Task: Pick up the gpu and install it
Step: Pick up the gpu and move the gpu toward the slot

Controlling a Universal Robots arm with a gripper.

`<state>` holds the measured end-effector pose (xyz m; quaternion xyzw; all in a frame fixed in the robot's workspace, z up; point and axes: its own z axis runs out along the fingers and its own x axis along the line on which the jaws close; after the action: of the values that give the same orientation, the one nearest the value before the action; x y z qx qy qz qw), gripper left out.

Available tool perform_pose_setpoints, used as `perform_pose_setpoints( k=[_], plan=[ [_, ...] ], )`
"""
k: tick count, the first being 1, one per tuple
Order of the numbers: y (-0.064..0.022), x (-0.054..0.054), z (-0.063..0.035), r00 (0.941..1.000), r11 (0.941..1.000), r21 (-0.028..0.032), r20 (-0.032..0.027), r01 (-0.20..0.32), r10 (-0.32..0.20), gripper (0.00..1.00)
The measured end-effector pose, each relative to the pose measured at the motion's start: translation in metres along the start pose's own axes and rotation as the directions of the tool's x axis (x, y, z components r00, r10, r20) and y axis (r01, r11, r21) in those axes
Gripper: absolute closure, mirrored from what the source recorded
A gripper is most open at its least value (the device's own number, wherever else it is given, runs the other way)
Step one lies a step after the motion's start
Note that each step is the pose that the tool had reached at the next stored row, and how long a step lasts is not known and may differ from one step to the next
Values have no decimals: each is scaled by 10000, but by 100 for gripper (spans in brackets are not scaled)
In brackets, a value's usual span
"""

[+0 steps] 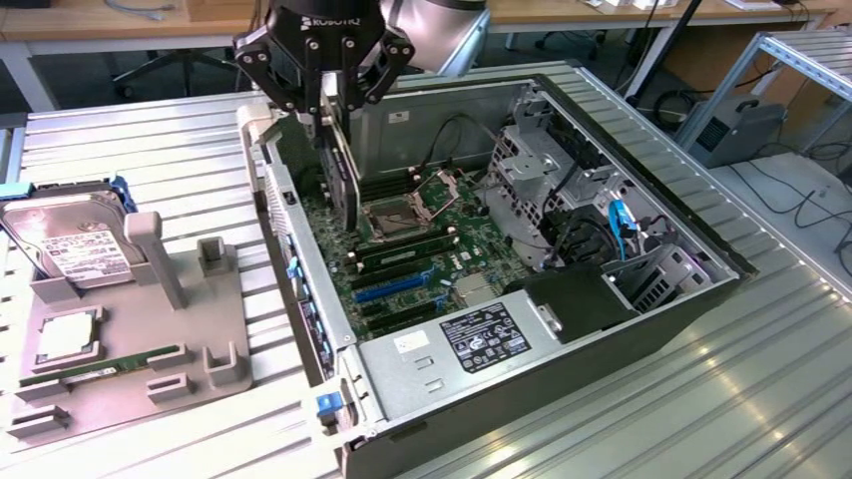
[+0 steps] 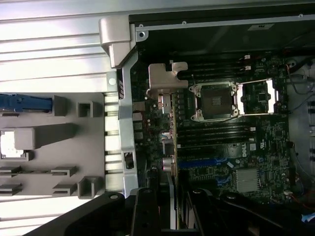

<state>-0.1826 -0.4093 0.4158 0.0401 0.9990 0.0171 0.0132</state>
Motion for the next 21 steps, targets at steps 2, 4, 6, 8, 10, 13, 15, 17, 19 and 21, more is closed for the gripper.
perform_pose_setpoints(
  k=[2, 4, 6, 8, 10, 13, 15, 17, 19, 21],
  plan=[
    [2, -28, 14, 10000, 10000, -1, 1, 1, -1, 73],
    [3, -54, 28, 10000, 10000, 0, 0, 0, 0, 73],
    [5, -80, 42, 10000, 10000, 0, 1, 0, 0, 73],
    [7, -105, 56, 10000, 10000, -1, 0, 0, 0, 73],
    [8, -127, 70, 10000, 10000, 0, 0, 0, 0, 73],
    [10, -161, 92, 10000, 10000, 0, 0, 0, 0, 73],
    [11, -184, 107, 10000, 10000, -1, 0, 0, 0, 73],
    [14, -232, 132, 10000, 10000, 0, 0, 0, 0, 73],
    [16, -264, 148, 10000, 10000, 0, 0, 0, 0, 73],
    [18, -293, 161, 10000, 10000, 1, 0, 0, 0, 73]
  ],
)
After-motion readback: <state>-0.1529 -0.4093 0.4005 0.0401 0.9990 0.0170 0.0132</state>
